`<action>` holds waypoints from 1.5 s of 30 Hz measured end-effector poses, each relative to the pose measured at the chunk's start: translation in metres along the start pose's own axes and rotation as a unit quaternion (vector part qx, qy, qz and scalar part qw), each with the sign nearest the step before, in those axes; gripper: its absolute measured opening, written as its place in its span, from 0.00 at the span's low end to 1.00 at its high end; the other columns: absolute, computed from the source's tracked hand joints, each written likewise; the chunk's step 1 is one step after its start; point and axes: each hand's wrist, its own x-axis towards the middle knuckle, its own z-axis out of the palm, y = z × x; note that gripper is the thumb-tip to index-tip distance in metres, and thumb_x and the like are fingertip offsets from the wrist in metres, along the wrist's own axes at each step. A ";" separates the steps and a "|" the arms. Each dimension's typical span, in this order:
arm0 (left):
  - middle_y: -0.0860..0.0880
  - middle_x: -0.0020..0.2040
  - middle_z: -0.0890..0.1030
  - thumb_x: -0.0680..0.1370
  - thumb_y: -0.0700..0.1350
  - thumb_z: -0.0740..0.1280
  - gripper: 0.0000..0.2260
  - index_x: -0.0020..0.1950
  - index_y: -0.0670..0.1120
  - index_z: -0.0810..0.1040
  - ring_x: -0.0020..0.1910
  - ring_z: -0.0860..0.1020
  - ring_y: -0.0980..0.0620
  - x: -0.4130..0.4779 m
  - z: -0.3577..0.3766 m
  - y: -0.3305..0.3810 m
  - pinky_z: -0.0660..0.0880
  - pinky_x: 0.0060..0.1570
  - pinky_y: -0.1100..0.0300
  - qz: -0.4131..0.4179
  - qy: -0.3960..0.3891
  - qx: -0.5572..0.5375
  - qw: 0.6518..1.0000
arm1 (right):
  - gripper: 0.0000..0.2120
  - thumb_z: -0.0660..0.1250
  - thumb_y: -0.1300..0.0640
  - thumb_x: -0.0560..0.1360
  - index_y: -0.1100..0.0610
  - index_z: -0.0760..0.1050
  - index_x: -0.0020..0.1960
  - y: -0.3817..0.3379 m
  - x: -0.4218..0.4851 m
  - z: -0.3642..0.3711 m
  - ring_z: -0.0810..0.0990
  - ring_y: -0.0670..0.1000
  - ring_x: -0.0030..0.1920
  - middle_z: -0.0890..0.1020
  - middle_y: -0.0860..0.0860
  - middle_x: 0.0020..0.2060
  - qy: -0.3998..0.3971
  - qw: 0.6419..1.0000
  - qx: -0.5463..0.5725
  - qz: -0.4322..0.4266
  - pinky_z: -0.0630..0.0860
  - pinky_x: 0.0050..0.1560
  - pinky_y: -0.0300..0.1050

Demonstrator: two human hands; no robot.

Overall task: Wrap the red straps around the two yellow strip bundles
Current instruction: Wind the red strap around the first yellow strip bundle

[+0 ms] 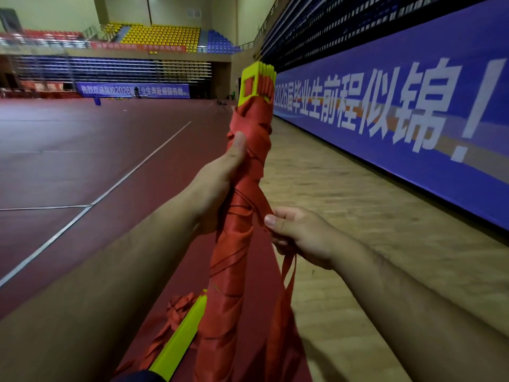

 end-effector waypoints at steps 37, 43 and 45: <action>0.42 0.42 0.78 0.79 0.51 0.68 0.11 0.52 0.44 0.78 0.38 0.78 0.46 0.022 0.004 -0.048 0.78 0.41 0.52 -0.028 -0.030 0.013 0.999 | 0.13 0.66 0.47 0.80 0.54 0.76 0.41 0.049 -0.018 -0.001 0.71 0.44 0.26 0.75 0.49 0.26 0.073 0.975 -0.208 -0.011 0.68 0.32 0.39; 0.44 0.38 0.83 0.75 0.63 0.59 0.23 0.54 0.44 0.76 0.35 0.83 0.47 0.028 0.018 -0.065 0.81 0.38 0.56 -0.068 -0.047 -0.091 0.992 | 0.51 0.70 0.23 0.62 0.72 0.68 0.54 0.075 -0.023 -0.008 0.62 0.45 0.23 0.67 0.55 0.31 -0.002 1.000 -0.007 0.005 0.54 0.31 0.49; 0.44 0.38 0.83 0.76 0.64 0.55 0.26 0.53 0.42 0.75 0.37 0.83 0.47 0.029 0.020 -0.073 0.81 0.41 0.55 -0.058 -0.082 -0.134 0.986 | 0.52 0.73 0.25 0.60 0.73 0.66 0.55 0.084 -0.025 -0.007 0.62 0.43 0.20 0.70 0.53 0.26 -0.056 0.996 0.062 0.022 0.56 0.31 0.47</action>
